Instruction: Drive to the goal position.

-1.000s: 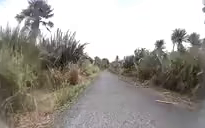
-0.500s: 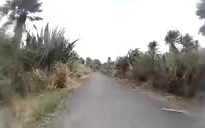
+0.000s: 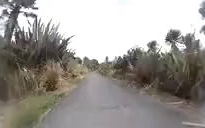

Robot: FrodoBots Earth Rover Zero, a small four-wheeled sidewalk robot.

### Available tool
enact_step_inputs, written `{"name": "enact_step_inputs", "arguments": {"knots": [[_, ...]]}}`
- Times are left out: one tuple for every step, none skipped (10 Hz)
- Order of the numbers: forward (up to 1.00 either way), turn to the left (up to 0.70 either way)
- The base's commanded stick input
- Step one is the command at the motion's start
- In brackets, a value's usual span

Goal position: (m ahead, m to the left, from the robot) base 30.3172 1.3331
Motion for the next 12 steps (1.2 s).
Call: {"name": "enact_step_inputs", "arguments": {"knots": [[1.0,0.0],[1.0,0.0],[1.0,0.0],[1.0,0.0],[1.0,0.0],[1.0,0.0],[1.0,0.0],[1.0,0.0],[1.0,0.0],[1.0,0.0],[1.0,0.0],[1.0,0.0]]}}
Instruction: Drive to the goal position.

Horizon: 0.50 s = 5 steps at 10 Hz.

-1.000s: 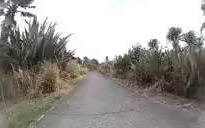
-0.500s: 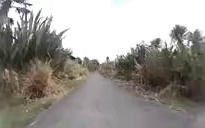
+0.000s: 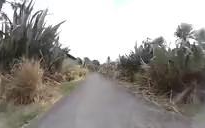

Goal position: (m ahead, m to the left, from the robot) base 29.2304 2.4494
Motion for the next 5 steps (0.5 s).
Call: {"name": "enact_step_inputs", "arguments": {"knots": [[1.0,0.0],[1.0,0.0],[1.0,0.0],[1.0,0.0],[1.0,0.0]]}}
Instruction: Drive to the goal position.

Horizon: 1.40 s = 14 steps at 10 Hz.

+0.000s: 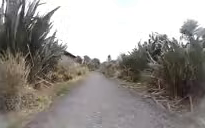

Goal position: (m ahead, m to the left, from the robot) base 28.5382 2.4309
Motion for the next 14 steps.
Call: {"name": "enact_step_inputs", "arguments": {"knots": [[1.0,0.0],[1.0,0.0],[1.0,0.0],[1.0,0.0],[1.0,0.0],[1.0,0.0],[1.0,0.0],[1.0,0.0],[1.0,0.0],[1.0,0.0],[1.0,0.0],[1.0,0.0],[1.0,0.0],[1.0,0.0]]}}
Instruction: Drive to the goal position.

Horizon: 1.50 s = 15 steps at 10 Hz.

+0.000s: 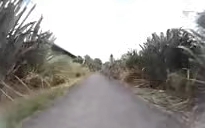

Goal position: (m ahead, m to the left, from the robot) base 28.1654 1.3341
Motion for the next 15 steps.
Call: {"name": "enact_step_inputs", "arguments": {"knots": [[1.0,0.15],[1.0,0.36],[1.0,0.39],[1.0,0.15],[1.0,0.0],[1.0,0.0],[1.0,0.0],[1.0,0.0],[1.0,0.0],[1.0,0.0],[1.0,0.0],[1.0,0.0],[1.0,0.0],[1.0,0.0],[1.0,0.0]]}}
